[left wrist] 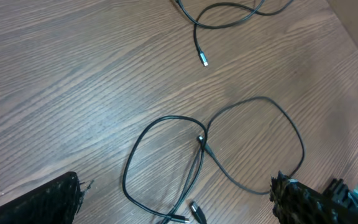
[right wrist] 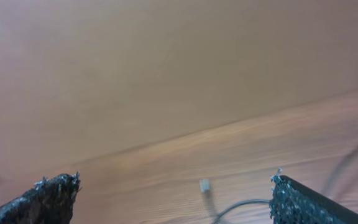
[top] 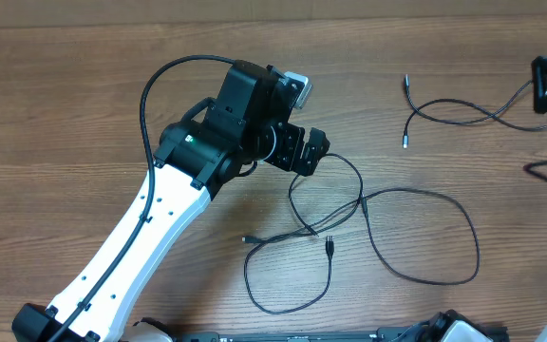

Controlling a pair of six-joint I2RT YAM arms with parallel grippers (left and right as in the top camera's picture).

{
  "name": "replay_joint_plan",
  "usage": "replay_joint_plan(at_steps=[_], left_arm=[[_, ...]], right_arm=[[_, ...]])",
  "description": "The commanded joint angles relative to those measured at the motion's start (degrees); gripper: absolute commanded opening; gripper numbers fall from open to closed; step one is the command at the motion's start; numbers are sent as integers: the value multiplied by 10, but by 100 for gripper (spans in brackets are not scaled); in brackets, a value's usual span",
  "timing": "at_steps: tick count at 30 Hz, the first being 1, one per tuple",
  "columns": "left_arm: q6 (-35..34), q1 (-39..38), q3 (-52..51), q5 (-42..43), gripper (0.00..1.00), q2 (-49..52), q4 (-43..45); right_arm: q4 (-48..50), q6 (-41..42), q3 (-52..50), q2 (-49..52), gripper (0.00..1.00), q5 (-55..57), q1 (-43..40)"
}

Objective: Untangle cables

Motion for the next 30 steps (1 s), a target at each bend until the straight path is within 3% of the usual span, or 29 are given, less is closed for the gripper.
replay_joint_plan(at_steps=[1, 7, 11, 20, 30], left_arm=[[-19, -3, -2, -34, 100, -1, -2], [-90, 5, -2, -146, 100, -1, -24], [-101, 20, -2, -148, 100, -1, -29], [-101, 33, -2, -209, 99, -1, -31], [-94, 34, -2, -209, 100, -1, -31]], right_arm=[[-41, 0, 4, -47, 100, -117, 3], [-173, -4, 4, -80, 100, -128, 48], [-264, -50, 4, -85, 100, -118, 103], [-446, -80, 4, -85, 100, 31, 243], [-519, -77, 3, -85, 100, 96, 346]])
